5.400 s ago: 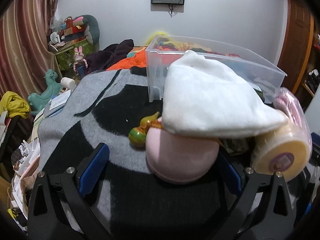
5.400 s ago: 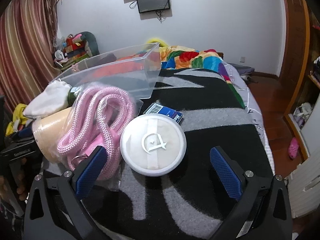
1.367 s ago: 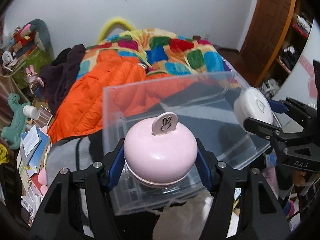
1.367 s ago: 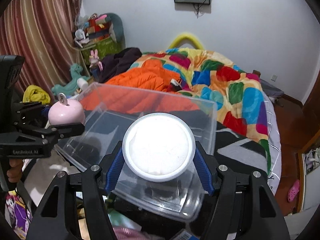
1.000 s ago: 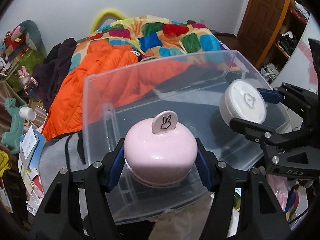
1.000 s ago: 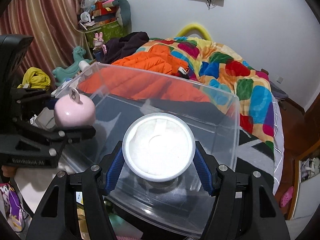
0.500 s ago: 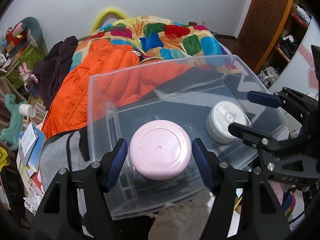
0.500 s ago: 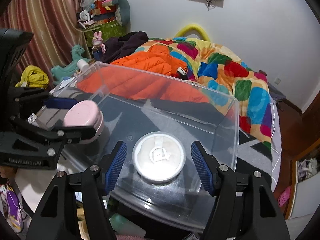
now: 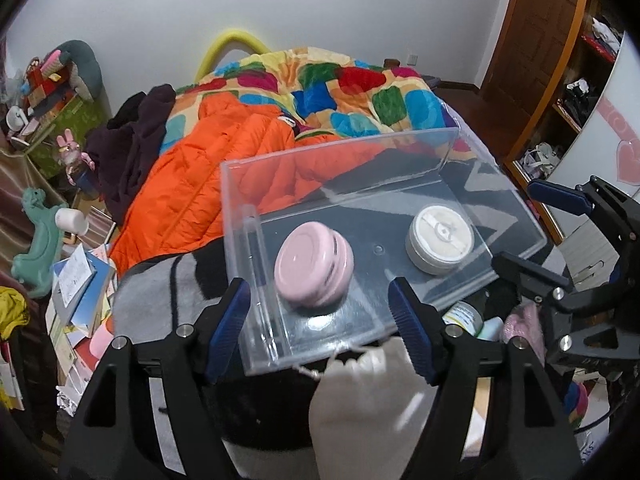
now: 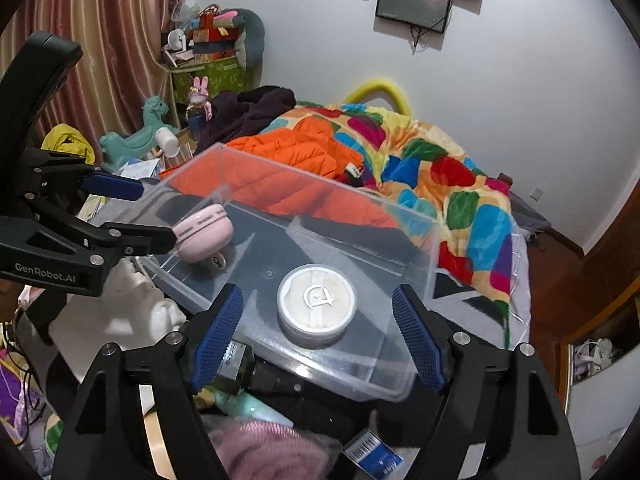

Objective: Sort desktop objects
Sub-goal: 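Lower both boxes into the bin and open both tools, then grasp the white cloth bag with the left tool while the right tool grasps the bagged pink rope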

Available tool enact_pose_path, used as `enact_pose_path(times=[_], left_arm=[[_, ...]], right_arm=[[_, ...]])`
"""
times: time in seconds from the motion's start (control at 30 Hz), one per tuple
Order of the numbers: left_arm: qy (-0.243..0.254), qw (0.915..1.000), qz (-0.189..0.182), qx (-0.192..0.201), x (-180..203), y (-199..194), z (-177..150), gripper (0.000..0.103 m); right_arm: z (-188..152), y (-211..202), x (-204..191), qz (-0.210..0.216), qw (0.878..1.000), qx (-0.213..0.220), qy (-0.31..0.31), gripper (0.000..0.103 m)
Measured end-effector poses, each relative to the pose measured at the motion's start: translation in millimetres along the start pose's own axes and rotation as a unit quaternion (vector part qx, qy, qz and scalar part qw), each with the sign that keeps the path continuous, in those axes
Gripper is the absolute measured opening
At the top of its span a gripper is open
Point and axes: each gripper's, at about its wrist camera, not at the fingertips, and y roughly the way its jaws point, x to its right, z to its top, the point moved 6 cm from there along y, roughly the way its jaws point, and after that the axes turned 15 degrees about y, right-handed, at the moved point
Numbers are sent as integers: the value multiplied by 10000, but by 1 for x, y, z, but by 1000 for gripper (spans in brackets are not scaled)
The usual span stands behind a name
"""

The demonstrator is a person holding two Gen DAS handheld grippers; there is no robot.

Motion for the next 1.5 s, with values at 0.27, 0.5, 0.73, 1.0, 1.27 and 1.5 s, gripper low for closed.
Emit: enact_pose_path(times=[0.27,0.5,0.73,1.0,1.27,1.5], left_arm=[[-38,9999,136,54,5,-24,-13,84],[75,9994,261,-193,14,-21,-38,85],[19,9993,63,-359,28,-13,-54,85],[-44,9983,-238,-526,48,5,-55,88],[-266,9954,-515,-763,57,33,-65,94],[-269,9958,-553,-673,56,38,-72,99]], right_arm=[[-6,-27,9,1,9998,169,123,80],[-28,-45,11,-117,9995,297,-32,80],[-62,-42,12,-38,10000,2,-77,80],[-95,-37,10,282,9991,-324,12,80],[-122,-18,12,421,9960,-752,220,80],[-139,2,15,515,9933,-974,352,80]])
